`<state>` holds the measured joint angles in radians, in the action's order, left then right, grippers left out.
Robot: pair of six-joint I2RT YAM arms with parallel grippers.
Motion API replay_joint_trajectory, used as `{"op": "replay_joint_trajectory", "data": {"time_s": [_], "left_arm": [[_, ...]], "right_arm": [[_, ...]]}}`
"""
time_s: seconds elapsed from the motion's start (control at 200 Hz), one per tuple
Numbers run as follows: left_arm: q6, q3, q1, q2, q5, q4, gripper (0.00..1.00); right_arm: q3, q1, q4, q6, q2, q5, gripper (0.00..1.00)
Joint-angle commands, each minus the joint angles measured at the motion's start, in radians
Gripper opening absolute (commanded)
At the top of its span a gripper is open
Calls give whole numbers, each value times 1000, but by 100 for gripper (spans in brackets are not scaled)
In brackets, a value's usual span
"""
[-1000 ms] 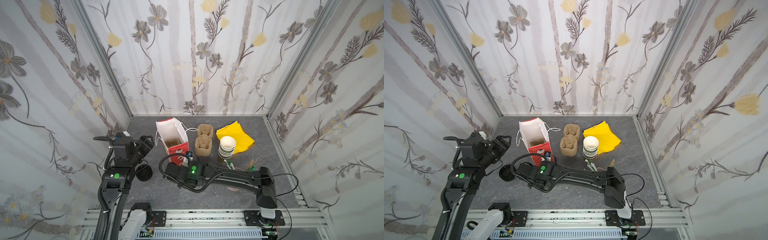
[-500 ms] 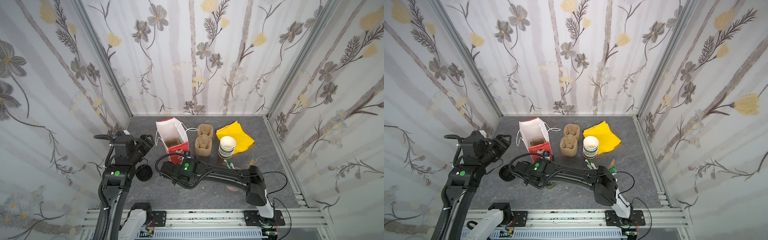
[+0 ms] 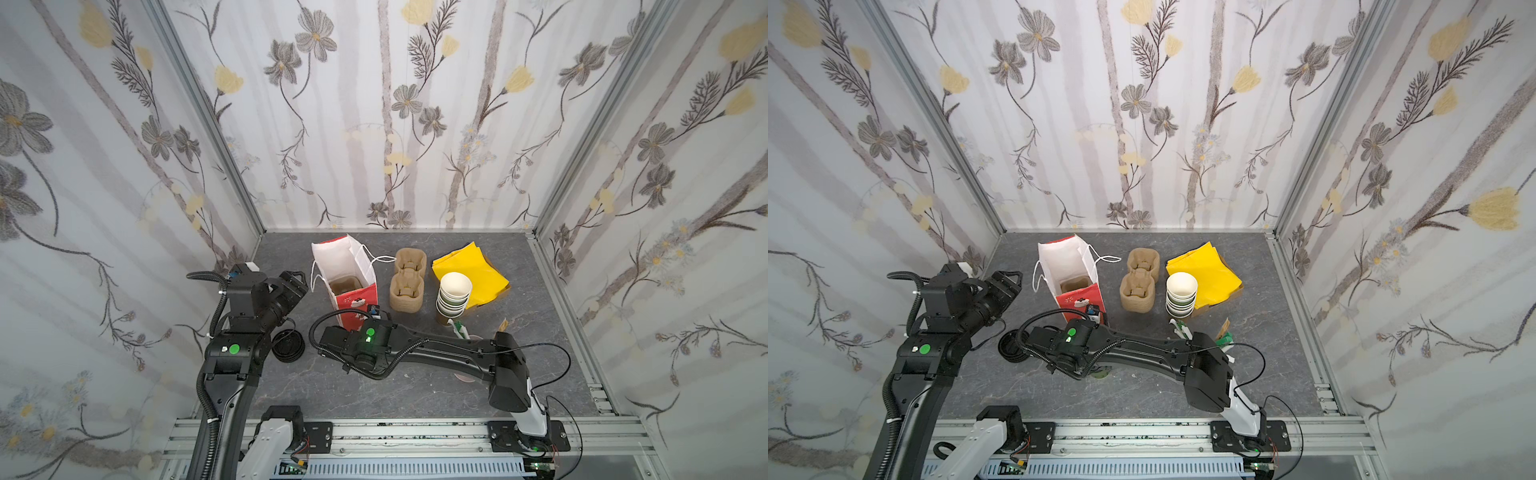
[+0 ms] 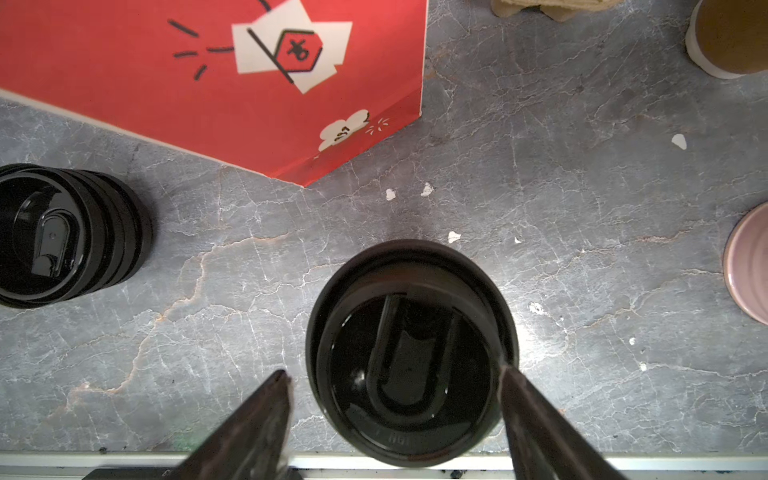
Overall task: Pack the takeout coffee
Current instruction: 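Lower the right gripper onto the black lid and close on it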
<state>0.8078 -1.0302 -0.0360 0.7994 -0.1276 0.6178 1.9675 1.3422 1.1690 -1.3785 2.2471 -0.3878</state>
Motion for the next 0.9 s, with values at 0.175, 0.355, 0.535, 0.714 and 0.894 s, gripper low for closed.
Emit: {"op": "replay_joint_trajectory", "data": {"time_s": [0.175,0.355,0.535,0.714,0.894], "left_arm": [[-19,2,1,4,25,-11,74],[-24,6,1,2,31,-10,74],[-24,5,1,5,34,-11,74],[-24,9,1,6,38,-10,73],[-31,9,2,6,45,-11,73]], "right_arm": [[8,-3,22,-41,20,-3,79],[22,-3,31,-40,22,-9,80],[24,-6,33,-35,35,-2,80],[25,-8,33,-31,46,1,80],[25,-10,26,-26,51,4,80]]}}
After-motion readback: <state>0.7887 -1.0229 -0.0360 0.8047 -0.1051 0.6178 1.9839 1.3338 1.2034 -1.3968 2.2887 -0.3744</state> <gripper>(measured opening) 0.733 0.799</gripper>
